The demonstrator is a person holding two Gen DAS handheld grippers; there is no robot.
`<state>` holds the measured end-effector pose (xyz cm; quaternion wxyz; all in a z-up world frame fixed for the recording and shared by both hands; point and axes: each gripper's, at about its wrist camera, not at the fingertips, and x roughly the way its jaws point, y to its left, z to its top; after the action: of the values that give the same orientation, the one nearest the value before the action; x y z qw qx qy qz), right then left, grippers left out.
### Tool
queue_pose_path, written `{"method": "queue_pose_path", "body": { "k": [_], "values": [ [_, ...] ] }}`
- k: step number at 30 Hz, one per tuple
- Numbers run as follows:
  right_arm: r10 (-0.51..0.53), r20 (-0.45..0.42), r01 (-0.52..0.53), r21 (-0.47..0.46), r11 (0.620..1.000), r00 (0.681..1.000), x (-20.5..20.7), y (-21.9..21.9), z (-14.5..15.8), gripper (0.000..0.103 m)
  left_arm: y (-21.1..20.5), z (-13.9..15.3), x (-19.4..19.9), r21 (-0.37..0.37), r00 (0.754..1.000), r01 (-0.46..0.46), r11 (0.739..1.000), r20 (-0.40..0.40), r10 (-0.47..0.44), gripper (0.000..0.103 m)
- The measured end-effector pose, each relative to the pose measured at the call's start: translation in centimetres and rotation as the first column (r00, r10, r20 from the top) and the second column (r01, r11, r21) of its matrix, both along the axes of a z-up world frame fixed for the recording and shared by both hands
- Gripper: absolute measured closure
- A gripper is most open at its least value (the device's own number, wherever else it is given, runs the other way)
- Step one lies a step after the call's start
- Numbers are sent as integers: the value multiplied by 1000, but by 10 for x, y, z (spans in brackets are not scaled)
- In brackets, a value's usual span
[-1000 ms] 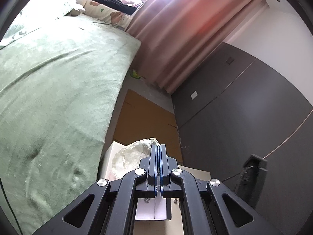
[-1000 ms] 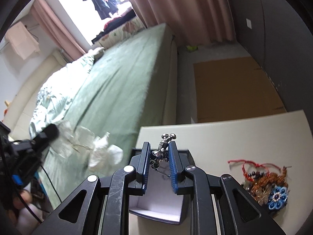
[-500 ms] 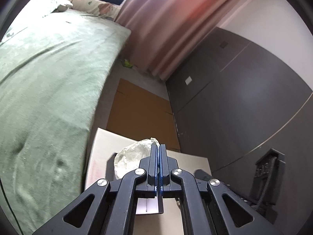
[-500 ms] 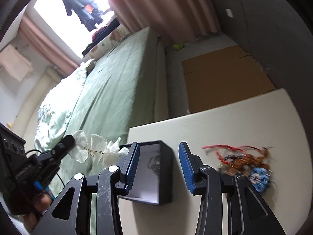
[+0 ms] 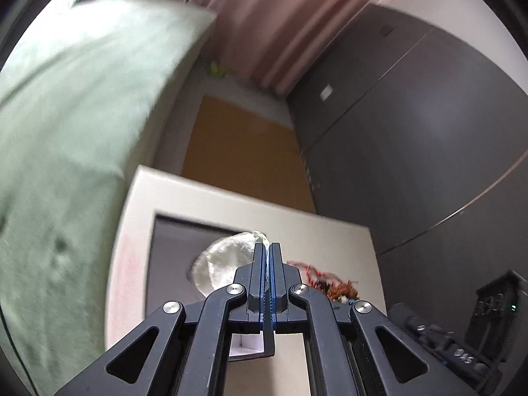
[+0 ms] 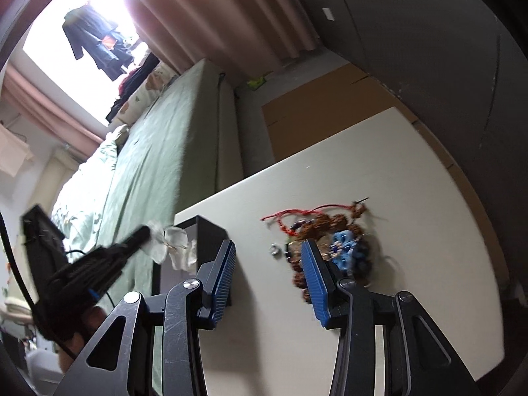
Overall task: Organize jewelry
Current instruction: 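Open the left gripper to drop the white pouch into the box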
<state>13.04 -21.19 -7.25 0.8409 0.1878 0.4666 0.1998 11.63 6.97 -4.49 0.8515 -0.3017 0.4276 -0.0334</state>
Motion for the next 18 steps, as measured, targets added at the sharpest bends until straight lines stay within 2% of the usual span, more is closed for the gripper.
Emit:
{"method": "queue_pose_path", "body": {
  "k": [3, 5, 6, 7, 8, 9, 14, 18],
  "values": [
    [-5, 6, 5, 19, 1000, 1000, 1, -9, 4, 60, -3, -14, 8, -12, 998, 19, 1000, -66, -20, 96],
    [0, 0, 0, 30, 1000, 1000, 3, -14, 4, 60, -6, -16, 8, 11, 997, 24, 1000, -73, -23, 76],
    [-1, -2, 1, 30, 1000, 1000, 2, -17, 3, 60, -7, -16, 7, 17, 998, 21, 1000, -68, -20, 50],
    [-5, -6, 5, 28, 1000, 1000, 3, -19, 2, 60, -8, -13, 4, 27, 999, 12, 1000, -51, -11, 32],
    [-9, -10, 10, 27, 1000, 1000, 3, -22, 2, 60, -9, -11, 1, 38, 1000, 0, 999, -30, 1, 27],
    [-12, -12, 13, 28, 1000, 1000, 2, -24, 1, 60, -11, -6, -3, 56, 1000, -9, 998, -9, 10, 26],
    [-41, -21, 42, 31, 999, 999, -1, -47, 2, 60, -28, -1, -8, 87, 1000, 10, 996, -13, -9, 26],
    [-63, -40, 65, 31, 997, 997, -1, -64, -1, 60, -52, 6, -11, 122, 998, 56, 991, -4, -56, 26]
  ]
}}
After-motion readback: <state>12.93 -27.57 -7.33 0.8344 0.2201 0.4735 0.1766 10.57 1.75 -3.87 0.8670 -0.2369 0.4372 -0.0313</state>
